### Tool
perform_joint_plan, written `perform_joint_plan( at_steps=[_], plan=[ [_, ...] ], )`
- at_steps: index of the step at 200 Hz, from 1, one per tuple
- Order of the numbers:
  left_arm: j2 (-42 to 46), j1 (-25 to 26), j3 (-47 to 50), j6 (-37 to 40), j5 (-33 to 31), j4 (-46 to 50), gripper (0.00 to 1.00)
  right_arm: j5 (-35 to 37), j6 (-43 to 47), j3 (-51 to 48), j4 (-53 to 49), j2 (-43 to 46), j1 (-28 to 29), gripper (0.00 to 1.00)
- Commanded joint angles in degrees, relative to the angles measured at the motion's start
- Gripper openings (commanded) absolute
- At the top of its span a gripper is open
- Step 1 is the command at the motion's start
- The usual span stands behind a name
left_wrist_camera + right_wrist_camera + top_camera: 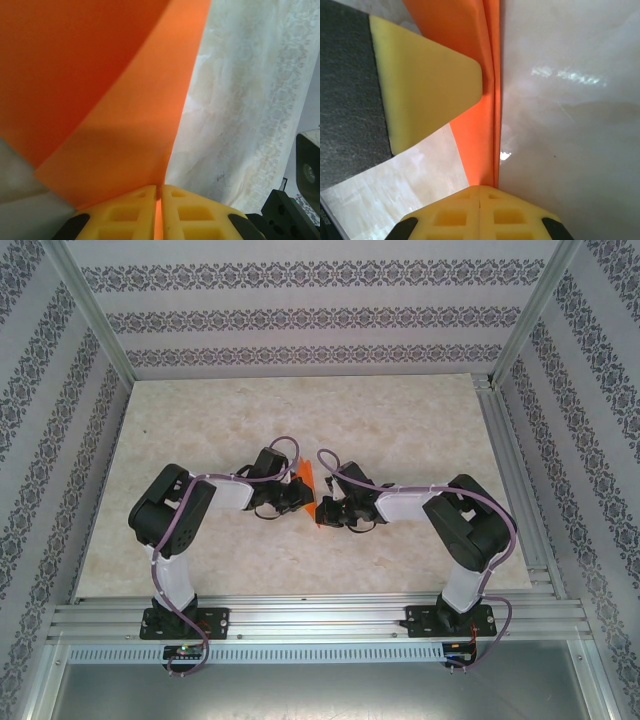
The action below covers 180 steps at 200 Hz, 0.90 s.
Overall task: Fold a paper plane with a square sheet of paper (pick it up from the middle)
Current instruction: Fold the wing for the fifth time at the center of the table.
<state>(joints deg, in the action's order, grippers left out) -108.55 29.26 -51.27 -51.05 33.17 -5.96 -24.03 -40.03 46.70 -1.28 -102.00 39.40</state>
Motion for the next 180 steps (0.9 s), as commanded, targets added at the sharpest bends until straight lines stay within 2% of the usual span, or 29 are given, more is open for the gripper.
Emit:
perform_joint_plan(
  at_steps=[1,63,104,158,180],
  plan=[
    [-4.5,-0.6,0.0,0.9,-5.5,0.1,0.14,-1.6,1.1,-3.5,-7.4,-1.1,1.7,0.05],
    [-5.3,-0.7,-0.7,0.8,-5.3,0.6,0.13,-3.8,0.6,-6.0,-7.1,1.5,1.9,0.05],
    [-5.9,-0.6,-1.2,0.6,-5.0,1.0,0.13,-3.9,2.2,-5.0,-10.5,2.2,2.1,0.05],
    [-6.6,-0.6,-1.3,0.7,-4.1,0.8,0.13,-0.7,4.1,-1.0,-17.4,5.7,2.4,0.06],
    [-6.6,-0.6,-1.2,0.5,-3.9,0.6,0.13,0.2,1.5,-0.6,-12.3,9.0,1.3,0.06]
  ],
)
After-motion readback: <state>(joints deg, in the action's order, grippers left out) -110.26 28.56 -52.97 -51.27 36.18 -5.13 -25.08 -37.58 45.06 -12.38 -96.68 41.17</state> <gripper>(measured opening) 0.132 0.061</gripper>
